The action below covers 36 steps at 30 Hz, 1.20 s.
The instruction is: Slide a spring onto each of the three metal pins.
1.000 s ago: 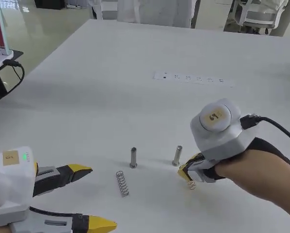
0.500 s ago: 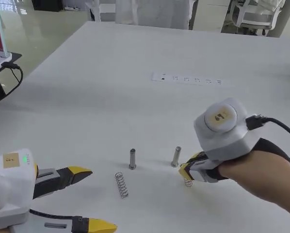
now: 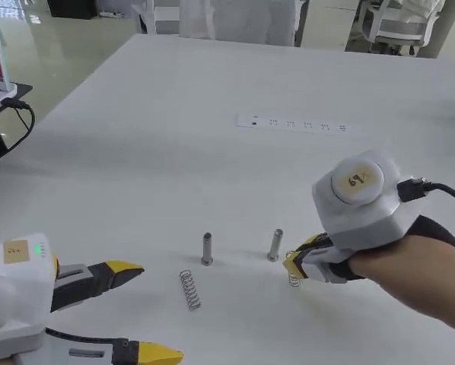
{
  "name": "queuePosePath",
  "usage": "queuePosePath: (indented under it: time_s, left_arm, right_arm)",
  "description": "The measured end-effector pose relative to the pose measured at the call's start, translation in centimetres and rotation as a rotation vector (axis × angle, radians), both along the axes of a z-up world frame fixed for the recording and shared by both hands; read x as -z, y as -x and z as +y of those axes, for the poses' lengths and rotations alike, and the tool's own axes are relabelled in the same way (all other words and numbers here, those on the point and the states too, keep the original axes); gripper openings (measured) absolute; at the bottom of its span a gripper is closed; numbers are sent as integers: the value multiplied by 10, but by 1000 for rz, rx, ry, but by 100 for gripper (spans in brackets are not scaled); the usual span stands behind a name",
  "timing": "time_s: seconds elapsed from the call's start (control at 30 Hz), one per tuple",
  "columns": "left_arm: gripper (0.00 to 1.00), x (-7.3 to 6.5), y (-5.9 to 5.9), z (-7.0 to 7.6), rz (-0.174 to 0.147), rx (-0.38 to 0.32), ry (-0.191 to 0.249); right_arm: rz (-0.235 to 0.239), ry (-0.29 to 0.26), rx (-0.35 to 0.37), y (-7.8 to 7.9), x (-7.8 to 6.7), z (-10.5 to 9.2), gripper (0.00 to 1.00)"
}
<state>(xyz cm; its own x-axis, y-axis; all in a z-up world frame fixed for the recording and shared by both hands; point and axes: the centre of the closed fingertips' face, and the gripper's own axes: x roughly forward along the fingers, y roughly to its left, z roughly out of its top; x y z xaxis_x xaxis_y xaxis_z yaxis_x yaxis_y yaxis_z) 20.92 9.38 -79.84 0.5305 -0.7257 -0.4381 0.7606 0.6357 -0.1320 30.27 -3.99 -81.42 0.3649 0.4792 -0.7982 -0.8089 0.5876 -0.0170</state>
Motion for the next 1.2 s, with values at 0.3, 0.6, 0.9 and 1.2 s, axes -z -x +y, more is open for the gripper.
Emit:
queuePosePath:
  time_s: [0.3, 0.6, 0.9, 1.2]
  left_arm:
    - [70, 1, 0, 1, 2, -2, -1]
    - [70, 1, 0, 0, 5, -3, -2]
    - [70, 1, -1, 1, 7, -3, -4]
    - [70, 0, -2, 2, 7, -6, -1]
  right_arm:
    - [-18, -33, -1, 1, -8, 0, 8]
    - [-55, -75, 0, 0, -20, 0, 8]
    - [-89, -119, 2, -3, -34, 3, 8]
    - [-133, -162, -3, -9, -49, 8, 8]
